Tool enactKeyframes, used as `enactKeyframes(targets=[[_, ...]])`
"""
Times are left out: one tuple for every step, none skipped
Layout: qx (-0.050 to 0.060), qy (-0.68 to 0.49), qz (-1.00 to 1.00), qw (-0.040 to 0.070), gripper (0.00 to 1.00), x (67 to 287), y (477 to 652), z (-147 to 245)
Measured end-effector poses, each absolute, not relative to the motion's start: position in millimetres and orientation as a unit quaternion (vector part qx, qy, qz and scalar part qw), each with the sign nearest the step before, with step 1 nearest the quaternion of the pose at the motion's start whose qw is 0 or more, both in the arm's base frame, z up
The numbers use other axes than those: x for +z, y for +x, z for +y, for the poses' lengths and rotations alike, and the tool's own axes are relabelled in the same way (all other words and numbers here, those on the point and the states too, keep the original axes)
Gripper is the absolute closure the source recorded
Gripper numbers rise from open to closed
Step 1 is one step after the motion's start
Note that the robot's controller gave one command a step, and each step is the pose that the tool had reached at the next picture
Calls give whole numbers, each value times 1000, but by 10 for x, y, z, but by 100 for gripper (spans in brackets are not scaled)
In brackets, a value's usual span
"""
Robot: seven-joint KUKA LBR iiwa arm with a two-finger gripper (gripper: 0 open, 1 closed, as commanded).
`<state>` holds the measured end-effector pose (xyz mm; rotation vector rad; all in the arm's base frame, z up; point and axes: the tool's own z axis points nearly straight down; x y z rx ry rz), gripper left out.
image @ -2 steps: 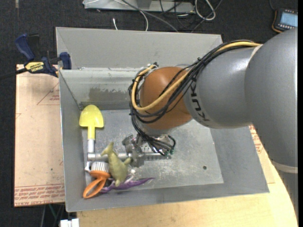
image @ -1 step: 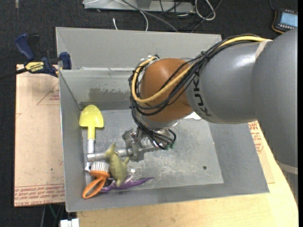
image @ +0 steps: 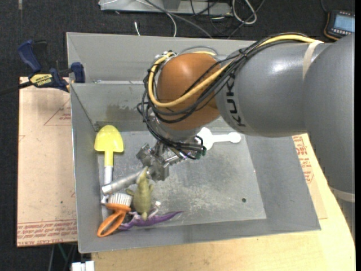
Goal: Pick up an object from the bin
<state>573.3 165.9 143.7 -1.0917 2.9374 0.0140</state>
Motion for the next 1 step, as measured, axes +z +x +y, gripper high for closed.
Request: enactKeyframes(targets=[[6, -277, 961, 4, 100, 2431, 5485, 1549]])
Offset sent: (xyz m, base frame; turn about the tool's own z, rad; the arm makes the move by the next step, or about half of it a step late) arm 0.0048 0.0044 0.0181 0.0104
